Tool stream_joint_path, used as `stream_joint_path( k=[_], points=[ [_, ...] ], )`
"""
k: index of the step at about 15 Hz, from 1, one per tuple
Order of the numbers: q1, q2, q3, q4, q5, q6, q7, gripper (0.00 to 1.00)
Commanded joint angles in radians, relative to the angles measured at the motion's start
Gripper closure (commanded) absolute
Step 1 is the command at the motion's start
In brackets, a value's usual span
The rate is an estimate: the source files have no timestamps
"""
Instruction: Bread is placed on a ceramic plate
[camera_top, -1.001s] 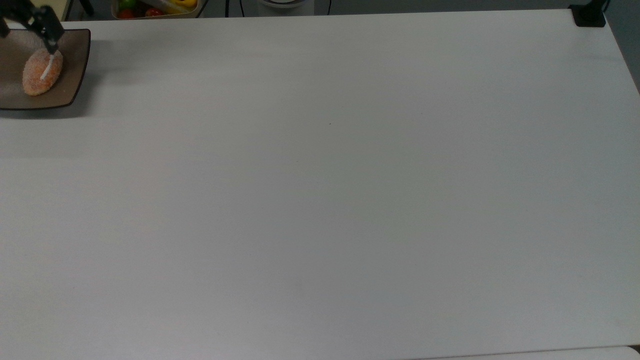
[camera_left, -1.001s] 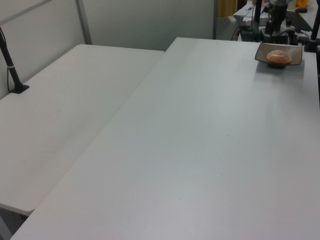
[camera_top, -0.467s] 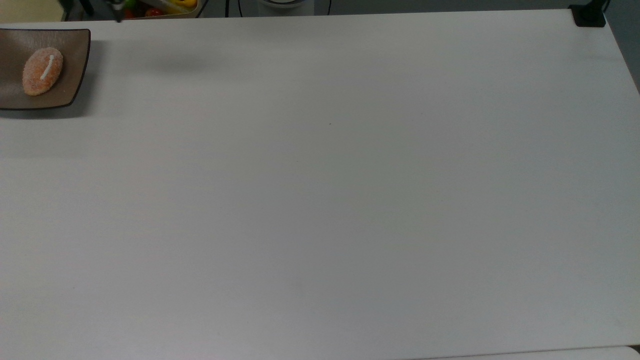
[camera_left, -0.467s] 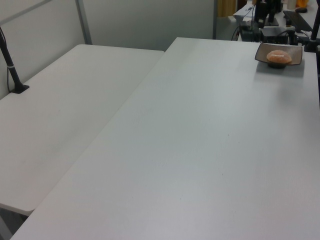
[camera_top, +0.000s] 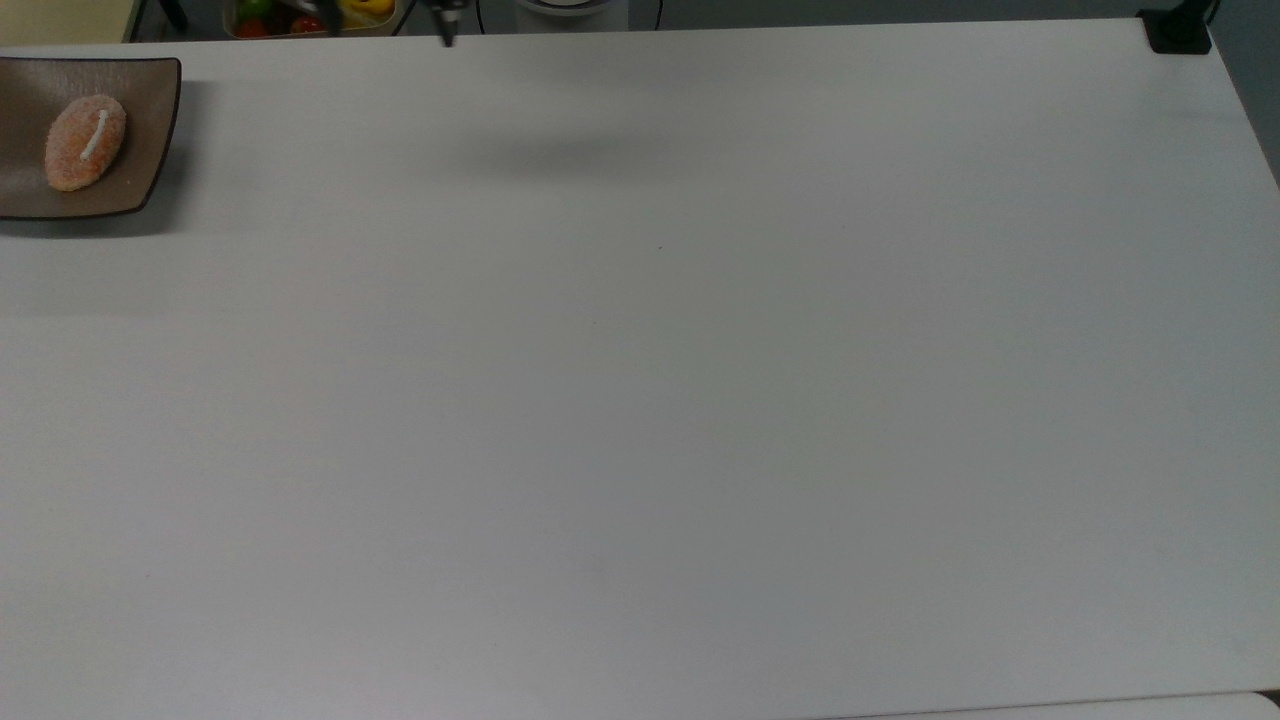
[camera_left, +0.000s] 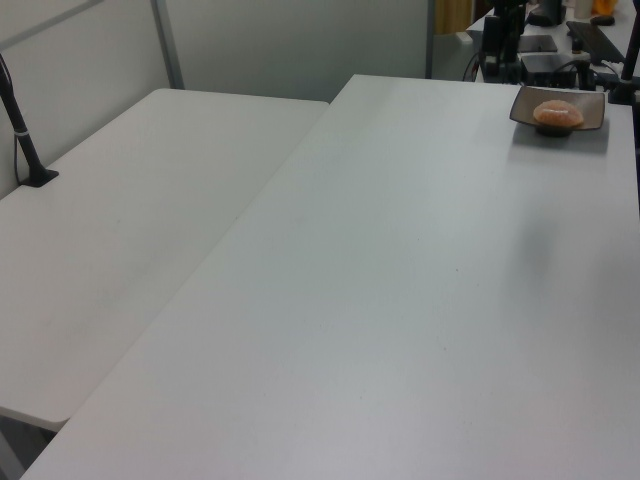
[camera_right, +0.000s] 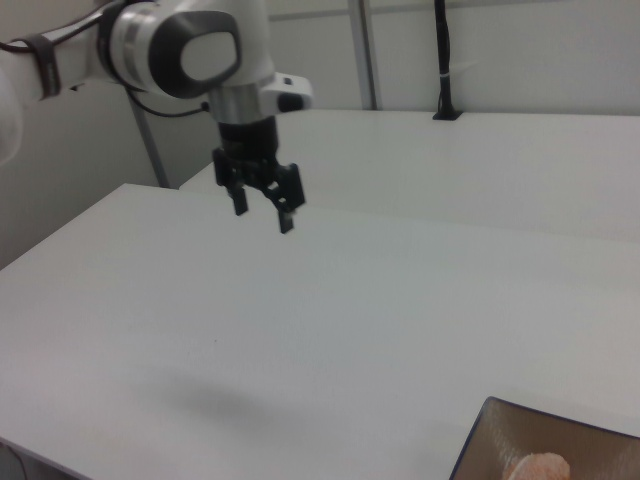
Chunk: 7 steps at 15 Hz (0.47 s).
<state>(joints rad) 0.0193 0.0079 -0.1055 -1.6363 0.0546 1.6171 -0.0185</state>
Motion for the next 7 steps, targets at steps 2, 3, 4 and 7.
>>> stream_joint_path(
  k=[2, 3, 4, 7],
  points=[
    [0.019, -0.009, 0.090, 0.000, 0.007, -0.013, 0.095, 0.00],
    [0.045, -0.003, 0.092, -0.002, 0.005, -0.011, 0.100, 0.00],
    [0.065, 0.001, 0.092, -0.004, 0.004, -0.011, 0.109, 0.00],
    [0.111, 0.024, 0.090, -0.020, -0.007, 0.061, 0.143, 0.00]
  ],
)
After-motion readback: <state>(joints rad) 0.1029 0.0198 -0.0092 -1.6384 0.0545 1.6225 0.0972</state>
